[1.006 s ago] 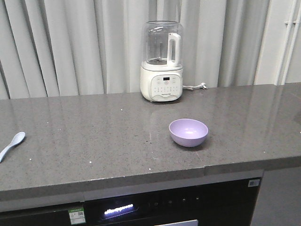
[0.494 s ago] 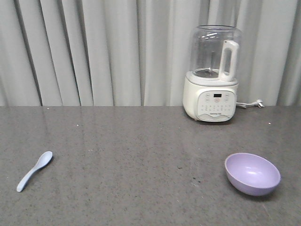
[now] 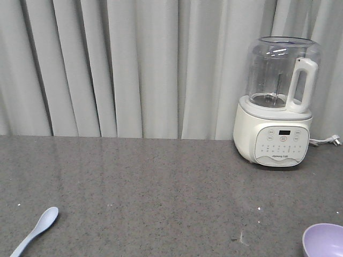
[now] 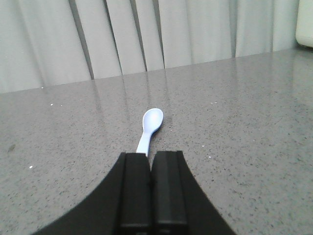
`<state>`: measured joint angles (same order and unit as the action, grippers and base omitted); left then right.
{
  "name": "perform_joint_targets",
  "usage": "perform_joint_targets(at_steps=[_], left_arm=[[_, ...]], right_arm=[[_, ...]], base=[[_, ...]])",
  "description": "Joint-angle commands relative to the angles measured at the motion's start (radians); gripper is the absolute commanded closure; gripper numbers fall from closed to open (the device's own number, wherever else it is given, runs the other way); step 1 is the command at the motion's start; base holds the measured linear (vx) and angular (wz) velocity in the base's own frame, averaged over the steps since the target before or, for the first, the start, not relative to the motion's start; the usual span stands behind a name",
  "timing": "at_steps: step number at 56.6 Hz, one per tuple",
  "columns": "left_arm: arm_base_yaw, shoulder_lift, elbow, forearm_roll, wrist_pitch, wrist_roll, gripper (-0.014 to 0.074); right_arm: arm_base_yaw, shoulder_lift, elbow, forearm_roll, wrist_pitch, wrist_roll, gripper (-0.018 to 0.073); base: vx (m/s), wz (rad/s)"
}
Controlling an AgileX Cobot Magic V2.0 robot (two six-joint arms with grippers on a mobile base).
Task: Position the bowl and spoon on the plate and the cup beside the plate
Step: 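Lower the left gripper over the spoon and right gripper over the bowl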
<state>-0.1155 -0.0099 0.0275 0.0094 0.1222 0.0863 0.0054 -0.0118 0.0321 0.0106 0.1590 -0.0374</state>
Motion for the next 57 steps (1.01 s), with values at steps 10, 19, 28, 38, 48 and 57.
perform_joint_targets(at_steps=[10, 19, 28, 38, 48, 57], left_arm=[[0.0, -0.017, -0.026, -0.002, -0.077, -0.003, 0.0602], [0.0, -0.017, -0.026, -0.002, -0.077, -0.003, 0.0602], [0.0, -0.017, -0.026, -0.002, -0.077, -0.003, 0.0602], [0.0, -0.017, -0.026, -0.002, -0.077, -0.003, 0.0602], [0.0, -0.017, -0.026, -0.002, -0.077, -0.003, 0.0602], [0.0, -0.017, -0.026, -0.002, -0.077, -0.003, 0.0602]], right_arm=[[-0.002, -0.004, 0.002, -0.005, -0.09, -0.006, 0.0565], [-0.002, -0.004, 0.002, -0.005, -0.09, -0.006, 0.0565], [-0.002, -0.004, 0.002, -0.005, -0.09, -0.006, 0.0565], [-0.002, -0.004, 0.002, -0.005, -0.09, -0.006, 0.0565], [-0.002, -0.004, 0.002, -0.005, -0.09, -0.006, 0.0565], [-0.002, -0.004, 0.002, -0.005, -0.09, -0.006, 0.0565]], base=[[0.15, -0.09], [0.09, -0.09], [0.05, -0.06], [0.03, -0.01], [0.0, 0.0], [0.0, 0.0]])
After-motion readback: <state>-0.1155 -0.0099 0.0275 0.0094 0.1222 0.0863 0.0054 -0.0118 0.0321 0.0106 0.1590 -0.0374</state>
